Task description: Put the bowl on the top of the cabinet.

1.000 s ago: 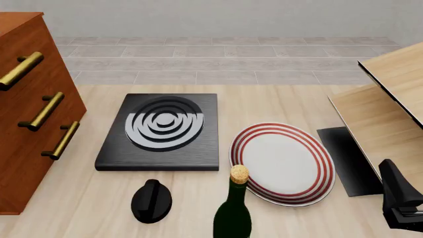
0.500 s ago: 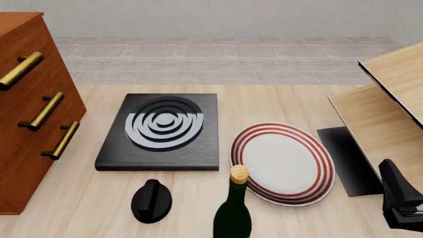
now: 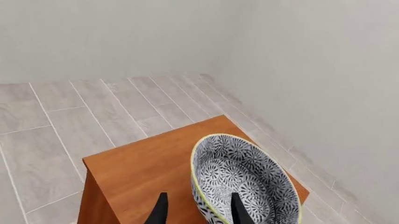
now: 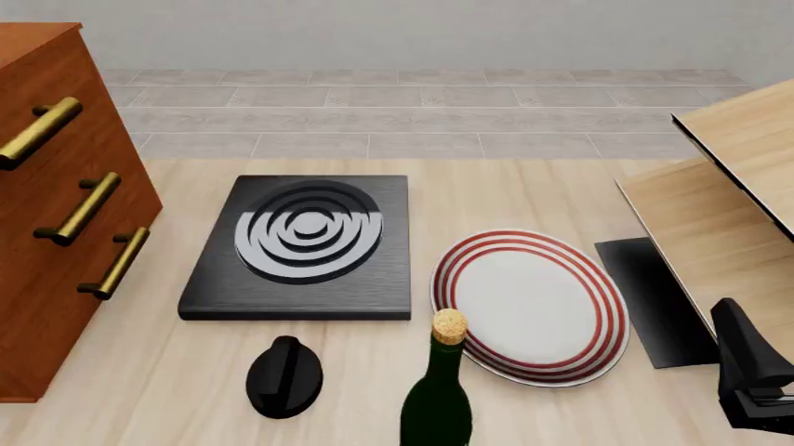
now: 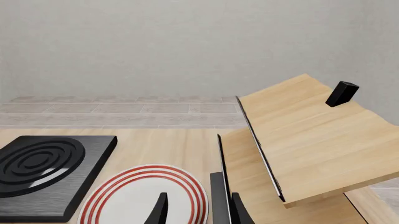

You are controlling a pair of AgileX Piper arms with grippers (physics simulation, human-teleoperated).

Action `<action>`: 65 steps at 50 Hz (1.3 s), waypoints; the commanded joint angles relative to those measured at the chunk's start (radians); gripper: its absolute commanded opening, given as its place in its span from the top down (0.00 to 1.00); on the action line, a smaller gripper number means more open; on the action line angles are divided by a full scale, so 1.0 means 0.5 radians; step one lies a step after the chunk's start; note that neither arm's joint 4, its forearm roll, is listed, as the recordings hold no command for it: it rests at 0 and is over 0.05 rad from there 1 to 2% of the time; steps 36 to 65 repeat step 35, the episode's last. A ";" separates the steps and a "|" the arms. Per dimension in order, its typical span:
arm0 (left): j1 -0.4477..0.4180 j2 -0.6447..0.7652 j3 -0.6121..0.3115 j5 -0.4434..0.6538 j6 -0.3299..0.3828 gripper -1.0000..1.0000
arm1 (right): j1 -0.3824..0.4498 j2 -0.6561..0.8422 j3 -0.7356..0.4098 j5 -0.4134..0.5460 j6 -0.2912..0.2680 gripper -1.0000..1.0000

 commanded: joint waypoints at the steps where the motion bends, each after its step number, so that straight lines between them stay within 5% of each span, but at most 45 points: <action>1: 0.029 -0.191 0.012 -0.056 0.006 0.00 | 0.000 0.000 0.000 0.000 0.000 0.00; 30: -0.043 -0.481 0.032 -0.017 0.016 0.00 | 0.001 0.000 0.000 0.000 0.000 0.00; 65: -0.042 -0.492 0.040 -0.009 0.009 0.00 | 0.000 0.000 0.000 0.000 0.000 0.00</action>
